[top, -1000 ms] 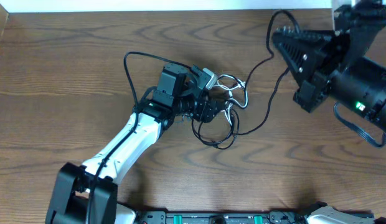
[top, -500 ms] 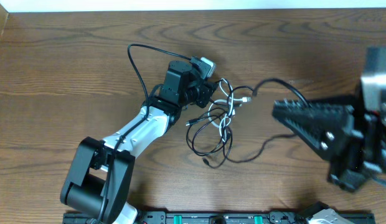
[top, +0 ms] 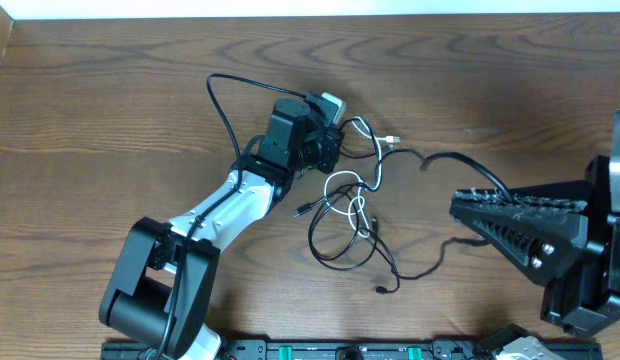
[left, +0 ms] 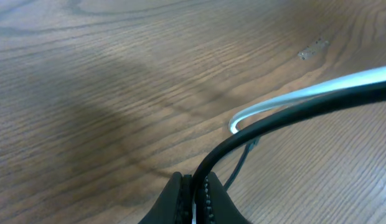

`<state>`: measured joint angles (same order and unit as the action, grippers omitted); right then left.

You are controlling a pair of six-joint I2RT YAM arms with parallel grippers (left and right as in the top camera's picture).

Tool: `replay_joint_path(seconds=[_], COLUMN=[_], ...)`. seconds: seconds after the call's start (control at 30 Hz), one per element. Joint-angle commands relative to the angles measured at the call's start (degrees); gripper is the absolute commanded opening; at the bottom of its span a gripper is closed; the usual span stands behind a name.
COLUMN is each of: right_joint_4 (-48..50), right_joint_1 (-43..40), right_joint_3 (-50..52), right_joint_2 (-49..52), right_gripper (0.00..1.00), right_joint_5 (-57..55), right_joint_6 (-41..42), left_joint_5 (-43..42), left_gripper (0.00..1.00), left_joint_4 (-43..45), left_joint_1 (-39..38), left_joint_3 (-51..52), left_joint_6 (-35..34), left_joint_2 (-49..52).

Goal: Untangle cables

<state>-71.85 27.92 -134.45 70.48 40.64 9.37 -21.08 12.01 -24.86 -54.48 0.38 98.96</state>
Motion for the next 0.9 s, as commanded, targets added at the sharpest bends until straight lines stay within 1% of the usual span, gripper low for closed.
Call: replay_joint_path(seconds=[0.0,0.03,0.07,0.1,0.13,0.2,0.23,0.3,0.33,0.47,0.5,0.57,0.63,0.73,0.8,0.87], right_joint_4=[-2.1,-3.2,-4.8,-5.6,-8.0,-11.1,-13.7,-17.3,-19.3,-24.2,-25.4,-25.4,-25.4,-25.4,-25.4,-25.4], right_joint_1=[-0.1,-0.1,-0.1,-0.1,-0.1,-0.1,-0.1,-0.1,-0.1,-0.2,-0.2,-1.0,-2.3,-7.5,-10.4,-14.3], right_joint_3=[-0.3,-0.3,-0.3,-0.3,-0.3,-0.3,-0.3,-0.3,-0.3,-0.3,-0.3,0.3,0.3,0.3,0.3,0.3], right_joint_2=[-0.1,-0.1,-0.1,-0.1,-0.1,0.1,0.4,1.2,1.8,3.7,4.3,4.9,5.3,5.6,5.6,5.6], right_gripper=[0.01,0.01,0.01,0.02,0.01,0.01,0.01,0.01,0.01,0.01,0.01,0.01,0.01,0.01,0.01,0.01], right_joint_5=[-5.9,-8.9,-13.8,-16.2,-23.8,-34.5,-44.9,-59.8,-68.0,-87.3,-90.8,-95.2,-96.2,-97.3,-97.3,-97.3], right_joint_6=[-0.7,-0.7,-0.7,-0.7,-0.6,0.2,2.4,6.9,9.7,16.9,18.4,18.9,19.3,22.3,23.4,25.2], left_joint_5=[-0.1,0.5,2.7,4.9,8.5,11.9,12.3,12.4,12.4,12.3,12.3,12.3,12.3,12.2,10.6,7.2], left_gripper=[0.07,0.07,0.07,0.08,0.07,0.08,0.07,0.07,0.07,0.07,0.07,0.07,0.07,0.07,0.07,0.07], left_joint_4=[0.1,0.0,-0.4,-1.0,-2.9,-6.7,-11.3,-16.2,-19.4,-26.4,-27.6,-30.9,-32.3,-33.6,-33.8,-33.8], left_joint_1=[0.1,0.3,1.0,1.7,3.4,6.6,11.1,16.6,21.0,33.0,35.7,44.0,48.4,57.7,61.0,64.8], left_joint_3=[-0.4,-0.4,-0.4,-0.4,-0.4,-0.4,-0.4,-0.4,-0.4,-0.4,-0.4,-0.4,-0.4,-0.4,-0.4,-0.4], left_joint_6=[-0.3,-0.3,-1.7,-3.3,-6.1,-8.7,-8.7,-8.7,-8.7,-8.7,-8.7,-8.7,-8.7,-17.3,-19.5,-20.9], left_joint_2=[0.6,0.6,0.6,0.5,0.2,-0.4,-1.4,-3.0,-4.3,-8.6,-9.7,-12.8,-14.3,-17.0,-17.9,-18.8])
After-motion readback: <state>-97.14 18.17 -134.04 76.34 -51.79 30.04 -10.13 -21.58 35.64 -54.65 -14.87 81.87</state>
